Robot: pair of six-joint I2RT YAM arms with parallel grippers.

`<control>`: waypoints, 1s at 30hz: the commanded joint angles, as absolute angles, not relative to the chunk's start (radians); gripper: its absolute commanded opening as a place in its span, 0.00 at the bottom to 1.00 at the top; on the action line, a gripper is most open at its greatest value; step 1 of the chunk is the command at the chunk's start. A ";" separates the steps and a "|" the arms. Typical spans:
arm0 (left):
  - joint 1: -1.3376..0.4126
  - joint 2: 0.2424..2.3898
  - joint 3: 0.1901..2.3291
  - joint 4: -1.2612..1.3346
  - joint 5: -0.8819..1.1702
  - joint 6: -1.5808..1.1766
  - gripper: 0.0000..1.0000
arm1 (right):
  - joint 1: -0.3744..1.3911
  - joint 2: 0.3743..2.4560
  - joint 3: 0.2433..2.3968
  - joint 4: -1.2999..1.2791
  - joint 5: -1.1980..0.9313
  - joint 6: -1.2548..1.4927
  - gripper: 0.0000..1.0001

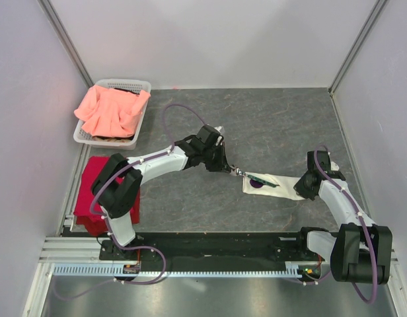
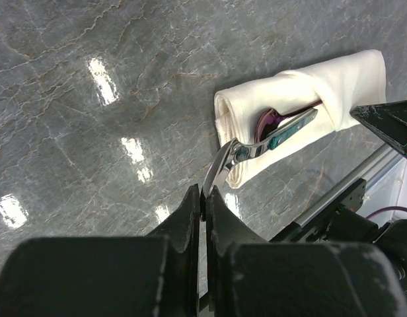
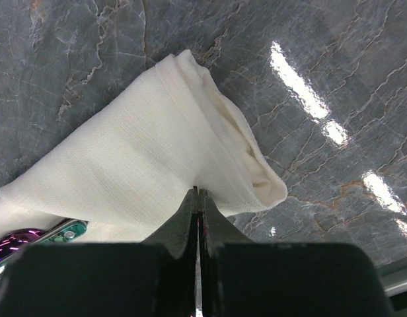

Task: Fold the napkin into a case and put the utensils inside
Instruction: Insert the spoon into the folded napkin.

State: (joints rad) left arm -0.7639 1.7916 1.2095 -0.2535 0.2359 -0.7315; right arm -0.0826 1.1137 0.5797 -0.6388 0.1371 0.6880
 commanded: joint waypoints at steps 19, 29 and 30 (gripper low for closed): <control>-0.808 1.815 1.212 -0.156 0.221 -0.913 0.02 | -0.086 1.126 0.577 -0.620 0.135 0.692 0.00; -0.874 1.830 1.183 -0.115 0.184 -1.020 0.02 | -0.087 1.138 0.580 -0.618 0.137 0.695 0.00; -0.877 1.832 1.180 -0.112 0.187 -1.034 0.02 | -0.087 1.138 0.577 -0.620 0.137 0.695 0.00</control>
